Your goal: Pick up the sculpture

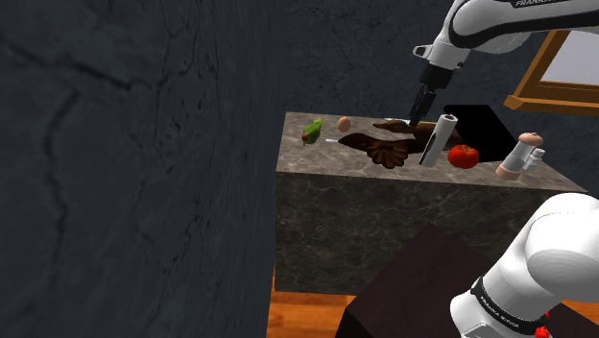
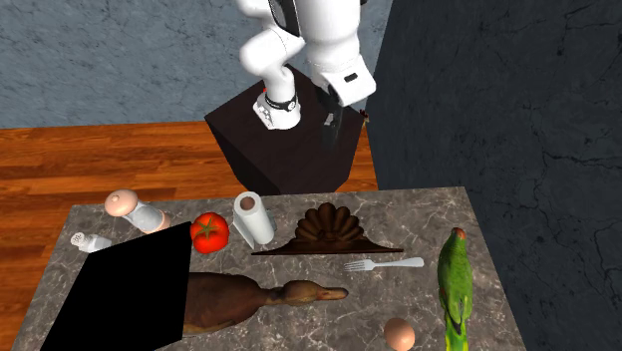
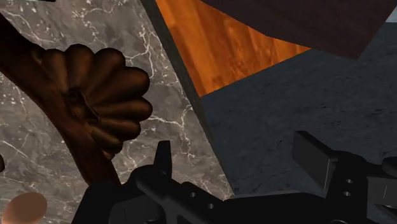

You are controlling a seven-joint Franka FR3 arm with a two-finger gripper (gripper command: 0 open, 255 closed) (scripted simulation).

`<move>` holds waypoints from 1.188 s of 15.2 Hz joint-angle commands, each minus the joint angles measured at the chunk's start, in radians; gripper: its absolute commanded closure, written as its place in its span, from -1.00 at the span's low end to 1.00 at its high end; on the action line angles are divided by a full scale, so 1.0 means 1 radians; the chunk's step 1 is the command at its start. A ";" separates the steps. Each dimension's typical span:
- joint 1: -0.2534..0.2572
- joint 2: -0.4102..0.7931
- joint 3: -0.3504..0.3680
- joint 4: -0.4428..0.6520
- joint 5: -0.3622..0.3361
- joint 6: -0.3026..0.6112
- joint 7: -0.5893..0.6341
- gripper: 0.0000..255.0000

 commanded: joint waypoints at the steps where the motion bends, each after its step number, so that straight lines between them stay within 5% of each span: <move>1: 0.009 0.056 -0.052 0.018 0.011 0.022 -0.084 -1.00; 6: 0.039 0.247 -0.184 0.116 0.085 0.058 -0.310 -1.00; 11: 0.044 0.490 -0.286 0.257 0.230 0.055 -0.561 -1.00; 18: -0.082 0.864 -0.284 0.534 0.451 -0.031 -0.864 -1.00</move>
